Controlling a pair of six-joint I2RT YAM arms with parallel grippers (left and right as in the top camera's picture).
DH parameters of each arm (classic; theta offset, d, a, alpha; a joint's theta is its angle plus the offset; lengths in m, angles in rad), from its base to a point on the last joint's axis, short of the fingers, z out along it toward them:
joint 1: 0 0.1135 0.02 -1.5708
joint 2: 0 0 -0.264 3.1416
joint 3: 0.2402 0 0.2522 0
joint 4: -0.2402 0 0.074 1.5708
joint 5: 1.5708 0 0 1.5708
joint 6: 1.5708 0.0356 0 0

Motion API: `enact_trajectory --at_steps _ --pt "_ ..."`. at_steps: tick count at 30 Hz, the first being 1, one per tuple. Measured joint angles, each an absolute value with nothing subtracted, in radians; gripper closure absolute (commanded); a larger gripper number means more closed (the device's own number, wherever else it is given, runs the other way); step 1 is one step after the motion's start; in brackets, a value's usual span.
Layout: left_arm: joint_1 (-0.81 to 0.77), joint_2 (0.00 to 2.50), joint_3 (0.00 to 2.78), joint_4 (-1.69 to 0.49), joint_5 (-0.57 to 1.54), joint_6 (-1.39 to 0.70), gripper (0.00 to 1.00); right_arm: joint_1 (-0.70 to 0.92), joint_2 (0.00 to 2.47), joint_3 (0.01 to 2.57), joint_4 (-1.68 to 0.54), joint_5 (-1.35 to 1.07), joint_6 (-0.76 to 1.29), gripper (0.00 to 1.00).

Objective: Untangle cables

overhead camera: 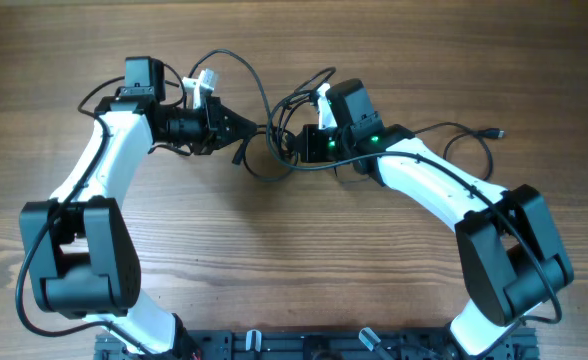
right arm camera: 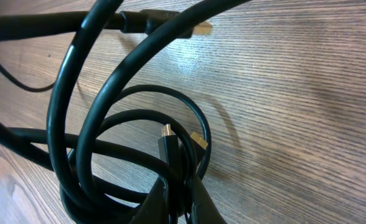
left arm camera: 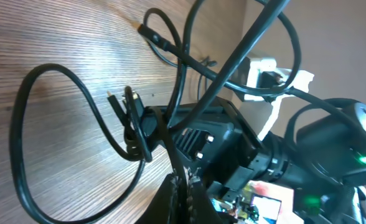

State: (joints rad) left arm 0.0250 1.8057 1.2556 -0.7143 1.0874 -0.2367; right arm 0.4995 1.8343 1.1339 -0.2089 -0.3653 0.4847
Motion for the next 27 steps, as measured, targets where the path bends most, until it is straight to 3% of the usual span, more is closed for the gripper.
enact_trajectory --at_steps 5,7,8,10,12,14,24,25,27 --pt "0.026 1.806 1.256 -0.725 1.065 -0.237 0.96 0.493 1.834 1.134 -0.21 -0.4 0.485 0.96" --pt "0.026 1.806 1.256 -0.736 1.022 -0.244 0.89 0.485 1.834 1.132 -0.21 -0.422 0.485 0.96" --pt "0.026 1.806 1.256 -0.74 0.991 -0.25 0.68 0.48 1.834 1.13 -0.21 -0.434 0.485 0.96" --pt "0.025 1.806 1.256 -0.744 0.93 -0.257 0.35 0.475 1.834 1.126 -0.217 -0.441 0.486 0.96" --pt "0.025 1.805 1.259 -0.746 0.868 -0.269 0.14 0.463 1.835 1.117 -0.224 -0.442 0.488 0.96" --pt "0.02 1.805 1.26 -0.746 0.808 -0.288 0.05 0.454 1.84 1.113 -0.224 -0.442 0.488 0.96" --pt "-0.085 1.805 1.262 -0.691 0.647 -0.382 0.05 0.449 1.843 1.111 -0.207 -0.497 0.487 0.96" --pt "-0.1 1.805 1.262 -0.685 0.622 -0.408 0.1 0.448 1.843 1.111 -0.192 -0.5 0.496 0.96" --pt "-0.126 1.805 1.262 -0.67 0.582 -0.451 0.3 0.447 1.843 1.109 -0.155 -0.519 0.52 0.96"
